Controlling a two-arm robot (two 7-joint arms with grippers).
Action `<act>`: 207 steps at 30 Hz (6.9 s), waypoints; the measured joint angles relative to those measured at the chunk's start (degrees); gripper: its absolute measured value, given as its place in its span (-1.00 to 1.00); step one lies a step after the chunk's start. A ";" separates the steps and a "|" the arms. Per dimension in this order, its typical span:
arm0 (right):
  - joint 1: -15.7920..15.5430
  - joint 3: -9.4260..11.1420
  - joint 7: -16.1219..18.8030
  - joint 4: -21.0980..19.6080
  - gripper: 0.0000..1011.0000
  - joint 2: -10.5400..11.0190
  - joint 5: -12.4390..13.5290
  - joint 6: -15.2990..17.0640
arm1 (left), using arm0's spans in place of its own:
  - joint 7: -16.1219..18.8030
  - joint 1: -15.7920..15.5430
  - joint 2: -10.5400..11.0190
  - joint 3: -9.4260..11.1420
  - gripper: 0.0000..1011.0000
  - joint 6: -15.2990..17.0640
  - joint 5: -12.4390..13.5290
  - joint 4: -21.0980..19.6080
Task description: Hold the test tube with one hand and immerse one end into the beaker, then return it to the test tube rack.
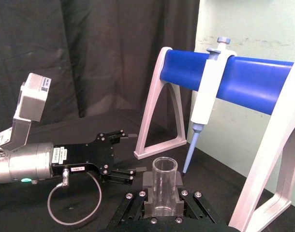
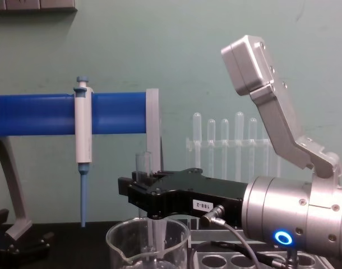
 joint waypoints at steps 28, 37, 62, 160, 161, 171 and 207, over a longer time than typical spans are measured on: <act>0.00 0.00 0.00 0.00 -0.55 0.00 0.00 0.00 | 0.00 0.00 0.00 0.00 0.98 0.00 0.00 0.00; 0.00 0.00 0.00 0.00 -0.55 0.00 0.00 0.00 | 0.00 0.00 0.00 0.00 0.98 0.00 0.00 0.00; 0.00 0.00 0.00 0.00 -0.55 0.00 0.00 0.00 | 0.00 0.00 0.00 0.00 0.98 0.00 0.00 0.00; 0.00 0.00 0.00 0.00 -0.55 0.00 0.00 0.00 | 0.00 0.00 0.00 0.00 0.98 0.00 0.00 0.00; 0.00 0.00 0.00 0.00 -0.55 0.00 0.00 0.00 | 0.00 0.00 0.00 0.00 0.98 0.00 0.00 0.00; 0.00 0.00 0.00 0.00 -0.55 0.00 0.00 0.00 | 0.00 0.00 0.00 0.00 0.98 0.00 0.00 0.00; 0.00 0.00 0.00 0.00 -0.55 0.00 0.00 0.00 | 0.00 0.00 0.00 0.00 0.98 0.00 0.00 0.00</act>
